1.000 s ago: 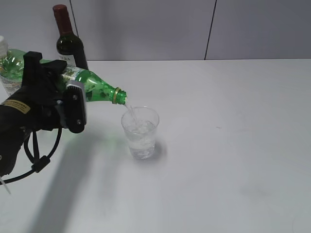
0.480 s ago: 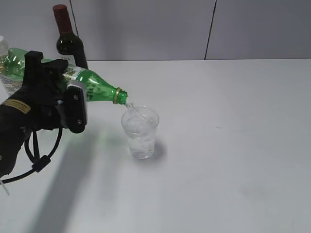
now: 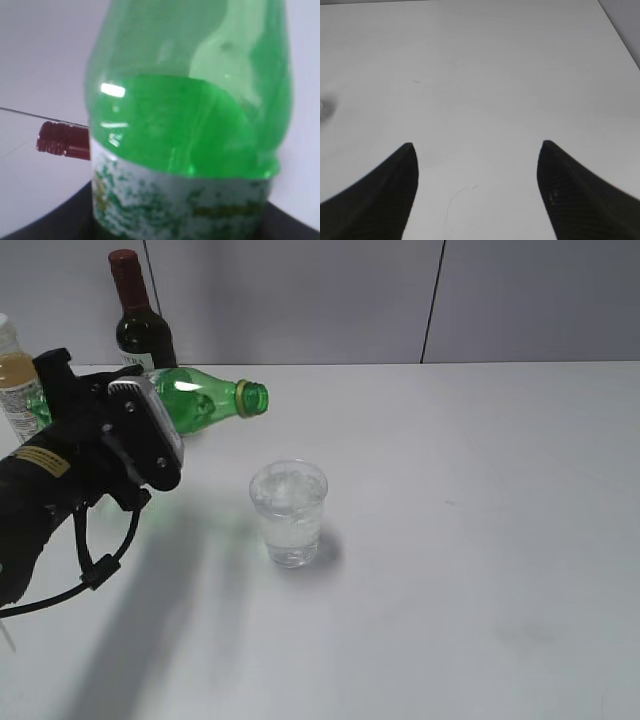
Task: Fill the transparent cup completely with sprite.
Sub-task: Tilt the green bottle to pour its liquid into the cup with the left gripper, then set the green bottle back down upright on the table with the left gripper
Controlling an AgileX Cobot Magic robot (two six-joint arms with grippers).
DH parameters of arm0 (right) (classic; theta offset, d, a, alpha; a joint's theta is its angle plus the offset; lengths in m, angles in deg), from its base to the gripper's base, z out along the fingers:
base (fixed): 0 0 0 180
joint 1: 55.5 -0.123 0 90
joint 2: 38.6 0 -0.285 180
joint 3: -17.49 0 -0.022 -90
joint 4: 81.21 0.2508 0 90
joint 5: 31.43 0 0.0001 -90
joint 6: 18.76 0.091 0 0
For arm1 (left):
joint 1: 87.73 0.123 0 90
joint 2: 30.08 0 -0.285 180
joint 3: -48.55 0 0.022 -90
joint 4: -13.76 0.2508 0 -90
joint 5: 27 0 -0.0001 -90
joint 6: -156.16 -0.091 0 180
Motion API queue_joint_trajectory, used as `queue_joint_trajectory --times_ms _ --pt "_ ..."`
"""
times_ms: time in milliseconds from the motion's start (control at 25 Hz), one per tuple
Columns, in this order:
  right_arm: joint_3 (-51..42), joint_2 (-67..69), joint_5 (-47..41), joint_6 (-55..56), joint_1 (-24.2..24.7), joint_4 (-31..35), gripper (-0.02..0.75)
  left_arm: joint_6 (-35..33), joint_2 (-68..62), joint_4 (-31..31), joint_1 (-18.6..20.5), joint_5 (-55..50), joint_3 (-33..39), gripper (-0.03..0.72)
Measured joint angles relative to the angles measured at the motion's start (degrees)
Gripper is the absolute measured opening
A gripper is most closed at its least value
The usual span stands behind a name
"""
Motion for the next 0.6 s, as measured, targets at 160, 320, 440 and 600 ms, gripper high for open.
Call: queue_joint_trajectory --times_ms 160,320,440,600 --pt "0.0 0.0 0.0 0.0 0.0 0.0 0.563 10.4 0.0 1.9 0.0 0.0 0.0 0.411" --pt "0.0 0.0 0.0 0.0 0.0 0.0 0.563 23.4 0.0 4.1 0.2 0.0 0.0 0.411" --pt "0.0 0.0 0.0 0.0 0.0 0.0 0.563 33.9 0.0 7.4 1.7 0.1 0.0 0.411" --pt "0.0 0.0 0.0 0.0 0.0 0.0 0.563 46.6 0.0 12.2 4.6 1.1 0.0 0.411"
